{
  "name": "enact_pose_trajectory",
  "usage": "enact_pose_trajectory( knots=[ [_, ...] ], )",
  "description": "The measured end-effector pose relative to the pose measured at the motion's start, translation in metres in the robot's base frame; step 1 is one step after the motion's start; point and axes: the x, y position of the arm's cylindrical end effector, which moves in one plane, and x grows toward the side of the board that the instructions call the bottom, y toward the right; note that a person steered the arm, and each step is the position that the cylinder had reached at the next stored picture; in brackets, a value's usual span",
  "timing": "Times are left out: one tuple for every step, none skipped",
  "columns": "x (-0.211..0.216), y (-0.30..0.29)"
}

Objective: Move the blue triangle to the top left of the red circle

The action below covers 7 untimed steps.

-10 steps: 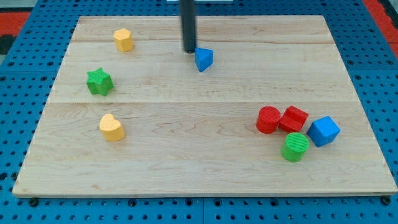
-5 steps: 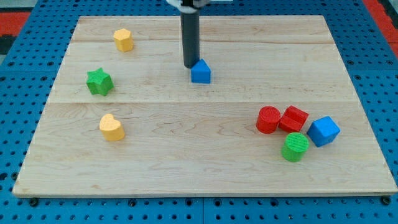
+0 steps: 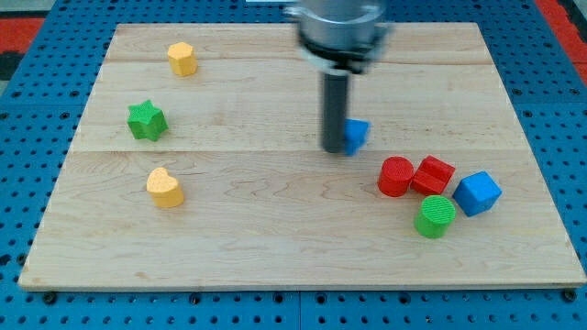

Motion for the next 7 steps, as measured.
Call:
enact_pose_trajectory(
  knots=[
    [-0.006, -0.026],
    [-0.047, -0.068],
    [-0.06, -0.006],
    [-0.035, 0.062],
    [-0.018, 0.075],
    [-0.02, 0.038],
    [-0.055, 0.019]
  ],
)
